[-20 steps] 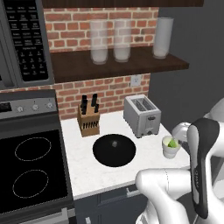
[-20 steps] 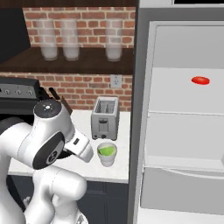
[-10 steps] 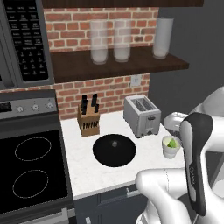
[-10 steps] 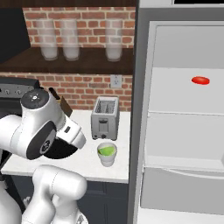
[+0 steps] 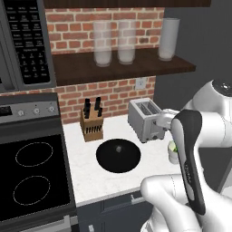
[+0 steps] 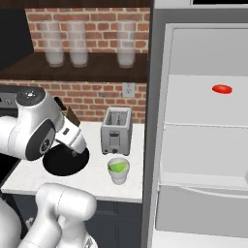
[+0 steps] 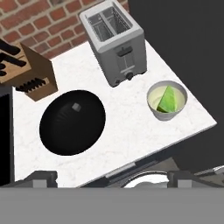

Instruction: Grab a lemon wedge from the fridge and one ice cube from the ice bowl, and put them in the glass of lemonade.

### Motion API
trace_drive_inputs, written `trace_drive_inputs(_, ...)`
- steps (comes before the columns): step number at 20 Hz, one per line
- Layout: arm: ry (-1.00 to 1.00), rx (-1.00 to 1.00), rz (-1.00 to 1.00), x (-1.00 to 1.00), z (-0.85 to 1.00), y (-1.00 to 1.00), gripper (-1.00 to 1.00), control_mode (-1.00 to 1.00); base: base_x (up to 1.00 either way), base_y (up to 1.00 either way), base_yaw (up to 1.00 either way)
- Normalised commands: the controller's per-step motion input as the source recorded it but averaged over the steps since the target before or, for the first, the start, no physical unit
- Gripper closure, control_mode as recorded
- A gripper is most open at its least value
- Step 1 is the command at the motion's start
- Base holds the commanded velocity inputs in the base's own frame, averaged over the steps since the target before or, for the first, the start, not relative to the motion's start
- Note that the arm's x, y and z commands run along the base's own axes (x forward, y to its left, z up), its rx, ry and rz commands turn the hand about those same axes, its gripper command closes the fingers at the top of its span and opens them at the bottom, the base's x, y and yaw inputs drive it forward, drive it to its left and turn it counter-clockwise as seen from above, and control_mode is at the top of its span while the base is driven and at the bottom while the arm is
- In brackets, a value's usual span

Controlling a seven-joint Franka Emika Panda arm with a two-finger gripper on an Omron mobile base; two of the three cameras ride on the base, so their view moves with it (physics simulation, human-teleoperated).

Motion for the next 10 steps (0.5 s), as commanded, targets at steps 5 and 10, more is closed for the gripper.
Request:
trace_drive_inputs(5,0.01,0.00,0.00,-0.38,0.09,0.33,-1.00,-1.00,0.00,0.00,0.00)
trace_drive_inputs(10,0.00,0.00,0.01,-0.32,0.19,0.34,-1.00,-1.00,0.00,0.00,0.00)
